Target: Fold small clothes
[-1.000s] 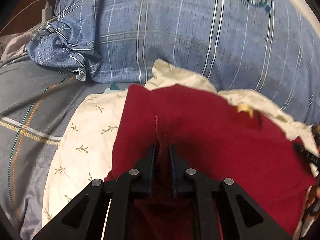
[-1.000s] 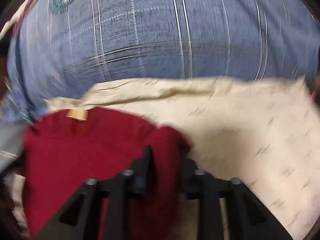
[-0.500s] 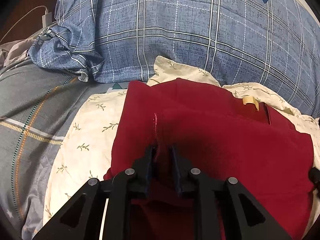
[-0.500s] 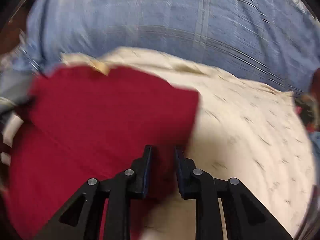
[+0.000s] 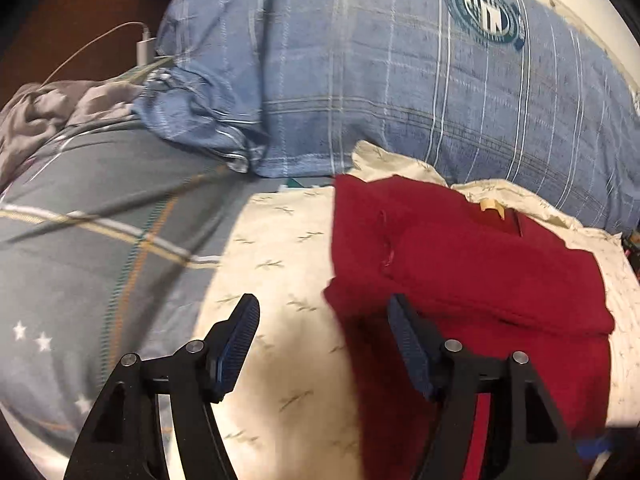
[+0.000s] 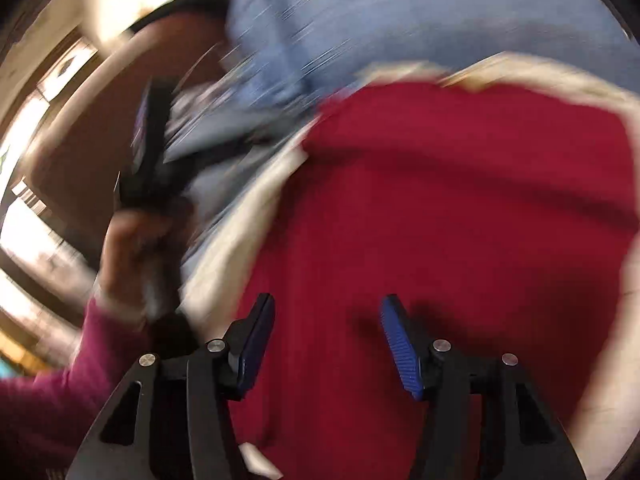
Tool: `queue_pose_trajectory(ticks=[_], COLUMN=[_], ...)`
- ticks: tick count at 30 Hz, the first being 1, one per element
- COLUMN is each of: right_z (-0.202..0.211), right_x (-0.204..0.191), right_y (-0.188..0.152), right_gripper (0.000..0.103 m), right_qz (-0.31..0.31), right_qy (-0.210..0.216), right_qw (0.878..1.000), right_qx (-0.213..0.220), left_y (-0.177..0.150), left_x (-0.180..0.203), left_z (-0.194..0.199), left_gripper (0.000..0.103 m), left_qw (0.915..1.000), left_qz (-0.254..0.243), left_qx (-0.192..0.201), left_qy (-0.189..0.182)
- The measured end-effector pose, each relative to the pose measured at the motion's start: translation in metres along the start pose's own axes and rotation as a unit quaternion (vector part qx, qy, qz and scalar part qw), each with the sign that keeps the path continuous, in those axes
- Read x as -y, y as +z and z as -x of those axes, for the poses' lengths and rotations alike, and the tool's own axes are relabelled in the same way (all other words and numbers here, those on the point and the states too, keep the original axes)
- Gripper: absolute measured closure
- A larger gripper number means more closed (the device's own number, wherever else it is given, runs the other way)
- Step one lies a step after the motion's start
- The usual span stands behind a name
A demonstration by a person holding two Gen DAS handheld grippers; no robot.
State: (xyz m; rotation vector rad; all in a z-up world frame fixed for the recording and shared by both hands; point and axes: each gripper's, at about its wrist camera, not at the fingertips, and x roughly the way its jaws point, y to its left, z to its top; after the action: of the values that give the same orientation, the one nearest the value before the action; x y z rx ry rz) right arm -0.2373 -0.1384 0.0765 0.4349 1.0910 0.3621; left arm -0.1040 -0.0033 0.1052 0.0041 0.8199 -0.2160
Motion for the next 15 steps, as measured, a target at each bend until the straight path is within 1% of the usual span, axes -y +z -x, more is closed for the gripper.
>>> queue_pose_trajectory(ticks=[1, 3, 5, 6, 7, 9, 10, 11, 12, 13, 15], right_z=[-0.009, -0.037, -0.053, -0.058, -0.058, -0.062, -0.064, -0.068, -0.069, -0.074, -0.087], right_x=[-0.011, -0.033, -0.042, -0.044, -0.049, -0.064, -0.074, -0.087, -0.090, -0.099, -0.113], right_y=[-0.005, -0.014, -0.022, -0.023, -0.026, -0.024, -0.025, -0.026, -0.027, -0.028, -0.034], right_gripper=[0.046, 0.045, 0.044, 0.044, 0.042, 0.036, 0.036, 0.036, 0.036, 0.036, 0.036], right_qz=[0.013, 0.066, 0.077, 0.073, 0.071, 0.079, 0.089, 0.101, 0.103, 0.101, 0.083], right_qy=[0.004, -0.004, -0.009, -0.011, -0.009, 0.016, 0.017, 0.037, 0.047, 0.062, 0.104], right_qw=[1.000, 0.997, 0.996, 0.996, 0.997, 0.995, 0.994, 0.992, 0.991, 0.991, 0.987], right_qx=[-0.012, -0.036, -0.051, -0.052, -0.043, -0.053, -0.056, -0.063, -0.065, -0.068, -0.086], left_y=[-0.003, -0.010, -0.017, -0.019, -0.021, -0.022, -0.022, -0.023, -0.023, -0.023, -0.022], left_x=[-0.006, -0.019, -0.035, -0.044, -0.054, -0.069, -0.077, -0.084, -0.089, -0.092, -0.094], left_z=[0.006, 0.012, 0.018, 0.021, 0.027, 0.035, 0.039, 0.042, 0.045, 0.047, 0.051], left_gripper=[0.037, 0.037, 0.037, 0.037, 0.037, 0.037, 0.037, 0.037, 0.037, 0.037, 0.037], left_qw=[1.0000, 0.9999, 0.9996, 0.9994, 0.9991, 0.9983, 0.9976, 0.9968, 0.9959, 0.9955, 0.9950], left_qz=[0.002, 0.002, 0.009, 0.016, 0.027, 0.047, 0.059, 0.071, 0.081, 0.088, 0.097], left_qx=[0.002, 0.001, -0.004, -0.005, -0.004, 0.001, 0.004, 0.005, 0.005, 0.005, 0.009], left_qy=[0.001, 0.011, 0.025, 0.029, 0.032, 0.035, 0.037, 0.038, 0.038, 0.035, 0.023])
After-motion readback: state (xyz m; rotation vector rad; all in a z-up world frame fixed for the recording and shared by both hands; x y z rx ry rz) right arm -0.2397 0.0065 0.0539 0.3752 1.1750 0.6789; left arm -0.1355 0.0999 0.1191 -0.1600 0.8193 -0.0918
